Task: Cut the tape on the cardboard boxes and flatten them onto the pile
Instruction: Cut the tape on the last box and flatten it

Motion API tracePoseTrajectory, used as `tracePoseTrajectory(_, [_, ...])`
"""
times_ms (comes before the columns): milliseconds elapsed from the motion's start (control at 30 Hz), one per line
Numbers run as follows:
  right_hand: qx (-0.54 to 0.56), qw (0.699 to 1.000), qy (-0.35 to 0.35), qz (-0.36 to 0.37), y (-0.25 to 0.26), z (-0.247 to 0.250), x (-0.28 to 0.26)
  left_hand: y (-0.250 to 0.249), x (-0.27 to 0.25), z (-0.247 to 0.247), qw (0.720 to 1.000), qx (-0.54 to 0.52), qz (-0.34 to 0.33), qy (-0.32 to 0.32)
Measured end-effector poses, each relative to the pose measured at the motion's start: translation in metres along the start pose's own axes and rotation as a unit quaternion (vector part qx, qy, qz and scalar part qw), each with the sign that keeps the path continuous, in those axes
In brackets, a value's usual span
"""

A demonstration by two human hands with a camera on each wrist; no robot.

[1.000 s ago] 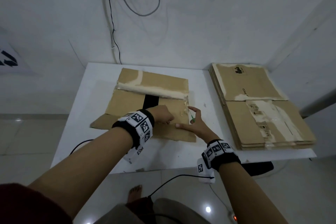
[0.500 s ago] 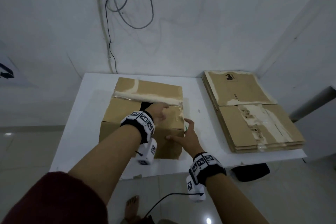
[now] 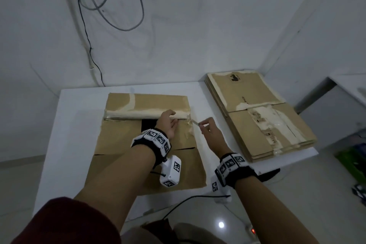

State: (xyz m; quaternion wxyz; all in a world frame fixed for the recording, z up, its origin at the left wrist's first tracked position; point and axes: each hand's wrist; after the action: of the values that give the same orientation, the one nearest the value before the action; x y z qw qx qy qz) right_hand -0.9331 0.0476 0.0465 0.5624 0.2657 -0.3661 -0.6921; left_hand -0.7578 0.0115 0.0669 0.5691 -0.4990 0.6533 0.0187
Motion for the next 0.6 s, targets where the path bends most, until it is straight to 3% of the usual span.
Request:
tracePoseTrajectory(133, [-0.029, 0.999, 0.037, 0.009, 0.001, -0.012, 0.016, -0.001, 0.014, 0.0, 0.999, 0.036, -0.006, -0.008])
tracePoseTrajectory(300, [-0.03, 0.999, 0.01, 0.01, -0.002, -0.019, 0.019, 0.003, 0.017, -0.004, 0.999, 0.037, -0.033, -0.003])
tracePoseTrajectory(400, [-0.041, 0.997, -0.014, 0.06, -0.002, -0.018, 0.024, 0.006, 0.024, -0.009, 0.999, 0.031, -0.011, -0.008])
tracePoseTrajectory(500, [-0.048, 0.993, -0.019, 0.108, -0.01, -0.021, 0.032, 0.012, 0.029, -0.012, 0.997, 0.056, -0.058, -0.012])
tracePoseTrajectory(600, [-0.047, 0.99, -0.022, 0.135, -0.016, -0.026, 0.038, 0.011, 0.033, -0.011, 0.997, 0.034, -0.061, -0.026])
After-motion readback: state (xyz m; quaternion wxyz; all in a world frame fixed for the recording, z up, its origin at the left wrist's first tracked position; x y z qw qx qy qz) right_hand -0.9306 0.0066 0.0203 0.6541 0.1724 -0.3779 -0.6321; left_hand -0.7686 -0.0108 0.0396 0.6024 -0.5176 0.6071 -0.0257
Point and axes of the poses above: each hand's wrist, its own x-axis towards the middle knuckle, its own z-axis out of the back of the hand, y = z × x, and after that the axes turned 14 degrees about -y, right-handed
